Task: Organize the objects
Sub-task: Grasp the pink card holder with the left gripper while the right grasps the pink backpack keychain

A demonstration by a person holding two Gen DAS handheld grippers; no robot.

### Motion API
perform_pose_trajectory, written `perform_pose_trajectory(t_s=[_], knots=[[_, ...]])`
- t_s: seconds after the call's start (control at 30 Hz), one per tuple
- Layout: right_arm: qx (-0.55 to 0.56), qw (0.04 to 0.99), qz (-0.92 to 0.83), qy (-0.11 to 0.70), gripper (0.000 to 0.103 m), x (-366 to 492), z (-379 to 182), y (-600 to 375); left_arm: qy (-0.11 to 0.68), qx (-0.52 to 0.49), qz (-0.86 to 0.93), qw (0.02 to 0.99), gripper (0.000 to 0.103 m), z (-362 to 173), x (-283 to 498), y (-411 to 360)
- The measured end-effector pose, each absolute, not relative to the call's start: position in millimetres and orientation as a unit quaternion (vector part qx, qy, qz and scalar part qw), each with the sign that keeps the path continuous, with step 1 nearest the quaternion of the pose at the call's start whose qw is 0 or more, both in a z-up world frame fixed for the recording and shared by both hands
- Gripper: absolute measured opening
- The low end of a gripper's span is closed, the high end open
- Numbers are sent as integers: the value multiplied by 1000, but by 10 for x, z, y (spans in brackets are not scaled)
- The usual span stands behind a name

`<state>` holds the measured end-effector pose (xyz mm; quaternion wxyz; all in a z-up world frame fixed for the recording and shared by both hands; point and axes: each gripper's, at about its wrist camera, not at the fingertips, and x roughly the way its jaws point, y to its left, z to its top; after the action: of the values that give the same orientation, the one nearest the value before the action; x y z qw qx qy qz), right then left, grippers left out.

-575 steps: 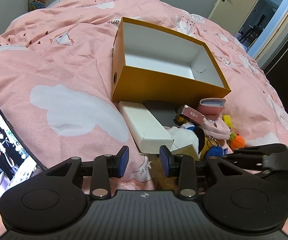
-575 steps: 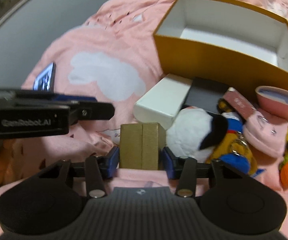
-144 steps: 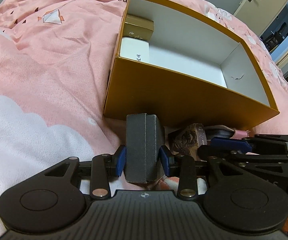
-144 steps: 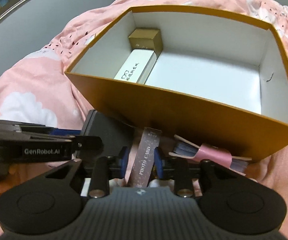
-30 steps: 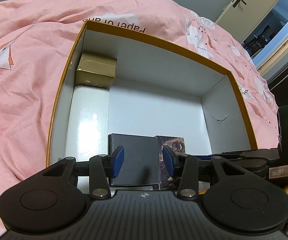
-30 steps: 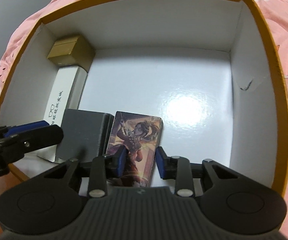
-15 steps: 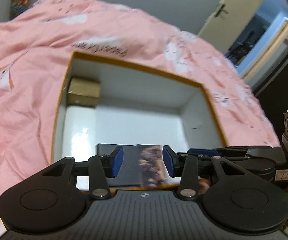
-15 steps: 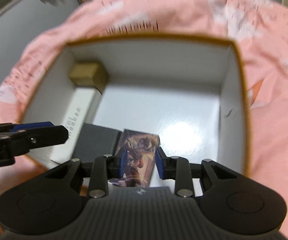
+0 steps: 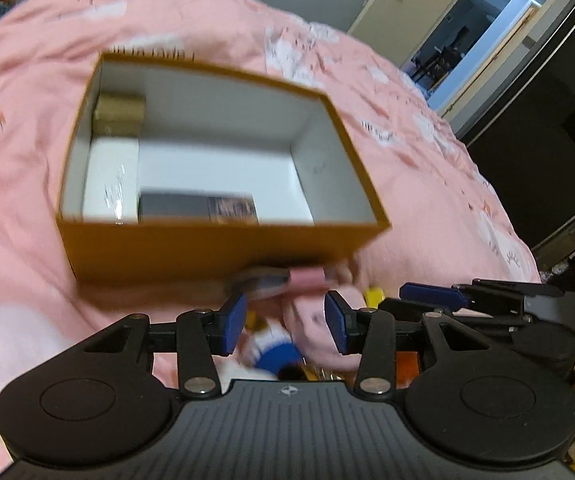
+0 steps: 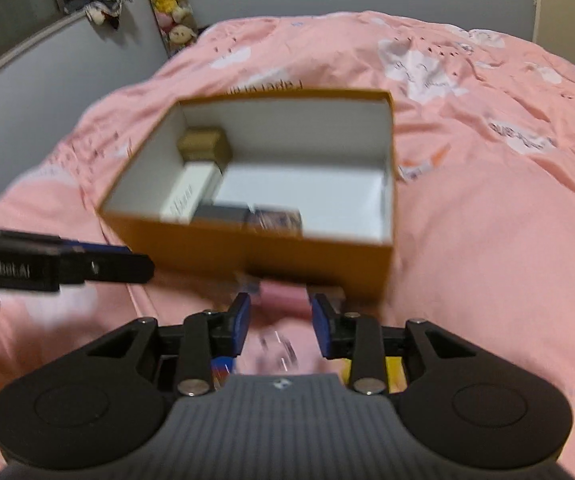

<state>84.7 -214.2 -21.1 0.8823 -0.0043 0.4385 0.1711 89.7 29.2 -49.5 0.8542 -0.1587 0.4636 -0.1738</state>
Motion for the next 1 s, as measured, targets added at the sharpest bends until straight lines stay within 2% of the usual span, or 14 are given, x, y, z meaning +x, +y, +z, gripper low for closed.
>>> perform_pose_trajectory(t_s=[0.17, 0.33, 1.0], knots=[[-47, 881, 163, 441, 37, 570, -454, -2177, 484, -155, -169, 844, 49, -714, 863, 198], [-113, 880, 183, 423, 41, 362, -612, -2060, 489, -137, -169, 845, 49, -773, 800, 93], [-210, 885, 174, 376, 44, 712, -923, -1825, 485, -99, -155, 855, 49, -877, 904, 63]])
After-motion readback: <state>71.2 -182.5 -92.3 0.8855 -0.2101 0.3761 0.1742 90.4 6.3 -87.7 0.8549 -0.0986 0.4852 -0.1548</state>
